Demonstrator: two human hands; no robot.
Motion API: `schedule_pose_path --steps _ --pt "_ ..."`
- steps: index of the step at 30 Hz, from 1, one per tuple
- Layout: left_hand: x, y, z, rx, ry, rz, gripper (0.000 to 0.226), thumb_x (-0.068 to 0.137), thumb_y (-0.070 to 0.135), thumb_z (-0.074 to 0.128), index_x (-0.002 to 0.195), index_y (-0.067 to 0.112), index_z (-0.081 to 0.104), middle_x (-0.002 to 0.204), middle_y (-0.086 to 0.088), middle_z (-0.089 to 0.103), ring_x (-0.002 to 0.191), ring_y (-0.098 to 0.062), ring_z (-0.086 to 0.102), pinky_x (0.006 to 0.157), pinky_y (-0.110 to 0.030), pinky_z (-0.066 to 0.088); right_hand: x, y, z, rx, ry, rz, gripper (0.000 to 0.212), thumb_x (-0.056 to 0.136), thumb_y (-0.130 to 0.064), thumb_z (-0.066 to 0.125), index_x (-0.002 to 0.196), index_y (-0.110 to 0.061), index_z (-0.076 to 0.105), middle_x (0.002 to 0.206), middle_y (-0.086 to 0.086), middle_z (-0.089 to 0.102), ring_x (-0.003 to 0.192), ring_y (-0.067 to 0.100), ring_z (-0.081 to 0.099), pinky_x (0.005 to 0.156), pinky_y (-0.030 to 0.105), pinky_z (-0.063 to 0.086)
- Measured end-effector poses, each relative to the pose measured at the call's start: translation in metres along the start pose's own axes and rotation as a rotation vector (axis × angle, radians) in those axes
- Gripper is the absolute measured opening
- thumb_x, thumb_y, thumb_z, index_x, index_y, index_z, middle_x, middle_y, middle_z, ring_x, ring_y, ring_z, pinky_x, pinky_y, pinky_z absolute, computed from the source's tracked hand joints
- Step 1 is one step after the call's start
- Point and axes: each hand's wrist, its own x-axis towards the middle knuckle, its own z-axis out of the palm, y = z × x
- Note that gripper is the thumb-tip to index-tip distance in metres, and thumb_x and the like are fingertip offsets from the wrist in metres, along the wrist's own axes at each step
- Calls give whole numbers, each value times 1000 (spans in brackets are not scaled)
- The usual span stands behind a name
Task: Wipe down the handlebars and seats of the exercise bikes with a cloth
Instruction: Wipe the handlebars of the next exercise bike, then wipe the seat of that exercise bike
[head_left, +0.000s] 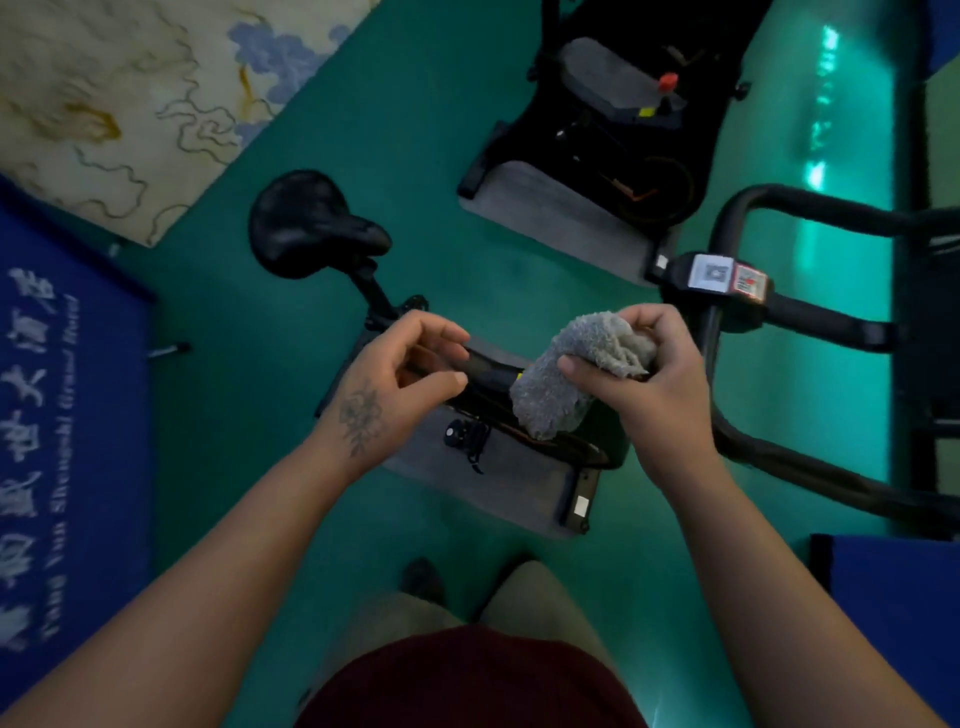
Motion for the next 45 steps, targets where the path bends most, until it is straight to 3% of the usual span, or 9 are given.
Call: schedule_pose_path --steps 8,12,16,24,33,40,45 --pt "-13 -20 -69 17 186 -54 30 85 25 74 114 33 68 112 3 73 101 -17 68 88 -39 55 47 -6 81 -43 -208 17 38 78 -17 91 92 -8 57 83 3 63 78 21 61 74 53 55" --pt "-2 -26 -105 -6 307 -82 30 84 20 73 112 30 68 111 1 73 96 -14 68 83 -29 54 86 -12 133 -29 -299 15 38 72 -24 88 90 -8 58 79 -11 62 77 15 60 73 47 55" --pt "19 -31 -136 10 410 -135 31 81 21 74 111 29 68 109 4 74 94 -10 68 80 -23 51 131 -9 179 -18 -416 24 34 71 -18 87 86 -16 57 77 -12 60 74 14 57 70 41 50" --pt "71 -29 -178 28 543 -198 33 81 24 75 113 27 67 111 5 73 93 -8 69 76 -24 52 202 -9 243 36 -526 60 46 73 0 87 106 -16 60 88 -22 65 80 -1 62 73 18 50" --pt "126 -25 -251 81 517 -194 33 83 31 75 114 33 67 113 10 72 99 -10 70 82 -28 52 252 -20 311 2 -532 42 33 78 2 86 99 -8 63 77 -22 66 74 -3 61 69 15 48" --pt "170 -47 -341 106 343 -173 36 83 35 76 117 29 65 116 13 72 105 -8 69 87 -25 52 277 -29 375 -46 -398 58 33 77 -7 89 95 -15 62 82 -14 66 79 9 62 72 24 49" --pt "199 -54 -424 169 201 -154 46 80 49 75 121 32 64 124 17 70 116 -5 66 103 -40 54 285 -37 424 -123 -279 74 31 81 -2 87 92 -15 61 80 -17 64 76 3 59 70 17 46"
